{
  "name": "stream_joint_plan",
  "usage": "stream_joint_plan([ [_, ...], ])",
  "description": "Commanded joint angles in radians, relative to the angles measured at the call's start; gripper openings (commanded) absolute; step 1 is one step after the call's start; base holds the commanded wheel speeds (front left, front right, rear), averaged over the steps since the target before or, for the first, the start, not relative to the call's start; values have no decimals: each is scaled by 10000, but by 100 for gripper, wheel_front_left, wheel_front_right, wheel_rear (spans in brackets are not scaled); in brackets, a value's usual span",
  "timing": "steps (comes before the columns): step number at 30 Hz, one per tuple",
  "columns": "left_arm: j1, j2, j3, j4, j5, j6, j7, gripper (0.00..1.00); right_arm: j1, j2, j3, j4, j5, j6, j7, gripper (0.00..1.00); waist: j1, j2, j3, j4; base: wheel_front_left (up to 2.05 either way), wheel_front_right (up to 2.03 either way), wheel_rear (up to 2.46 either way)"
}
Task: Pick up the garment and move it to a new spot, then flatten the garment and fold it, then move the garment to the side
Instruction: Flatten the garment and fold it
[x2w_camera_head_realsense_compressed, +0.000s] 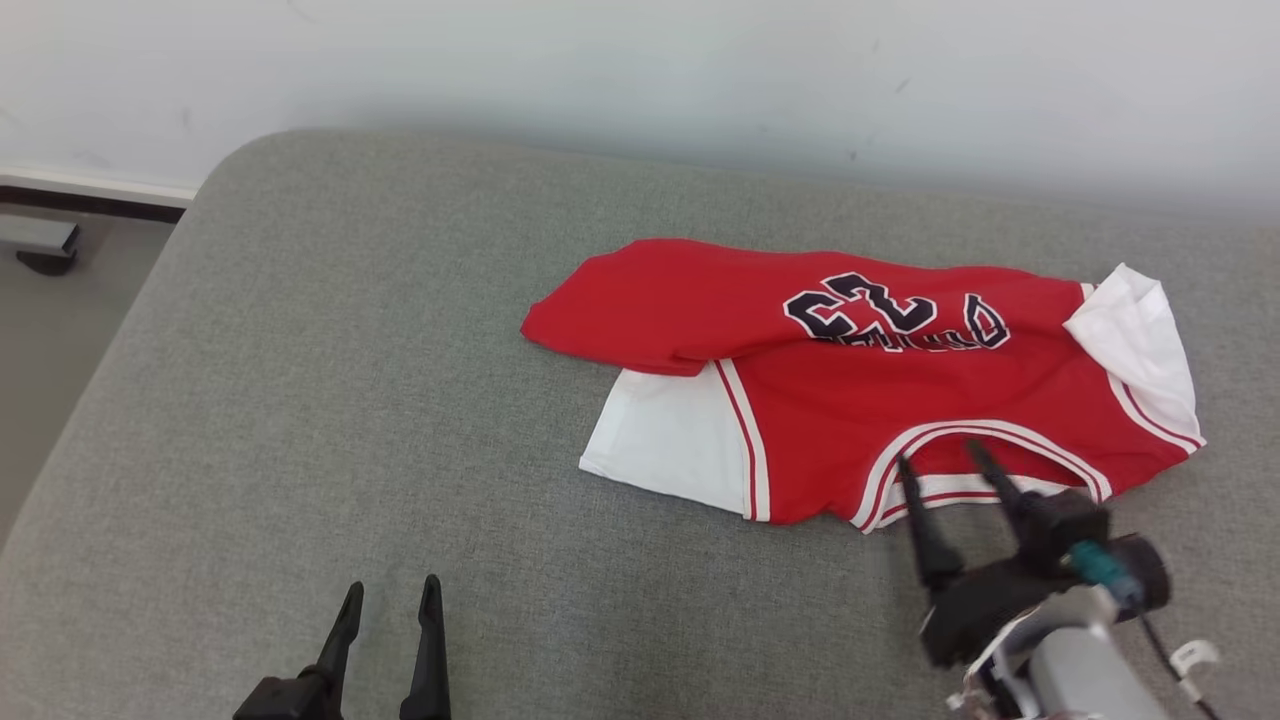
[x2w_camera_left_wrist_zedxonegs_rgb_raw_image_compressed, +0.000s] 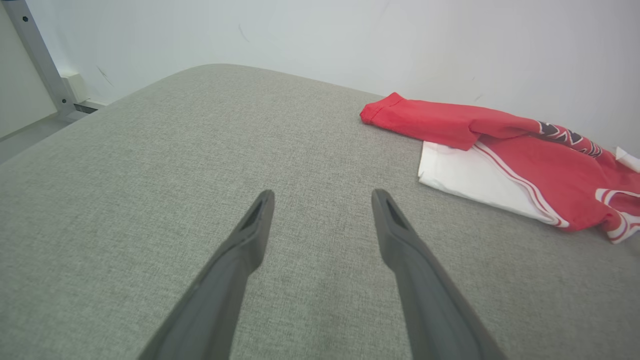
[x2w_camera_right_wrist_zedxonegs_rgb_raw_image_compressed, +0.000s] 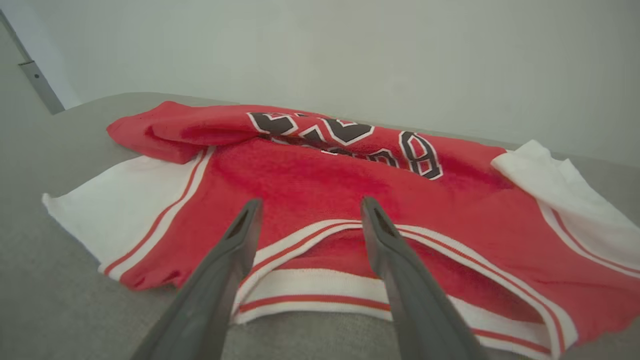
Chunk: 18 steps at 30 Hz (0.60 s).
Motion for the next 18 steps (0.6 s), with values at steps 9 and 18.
stream_joint_plan([
  [9,156,6,-16,187,-70,15,-32,100,220,143,2200,143,246,-25,3,100,0,0,-262,2,0,0,0],
  [18,229,6,-104,191,-142,22,-32,100,-475,381,3266,1101,-60,-25,2,100,0,0,-203,278,0,0,0],
])
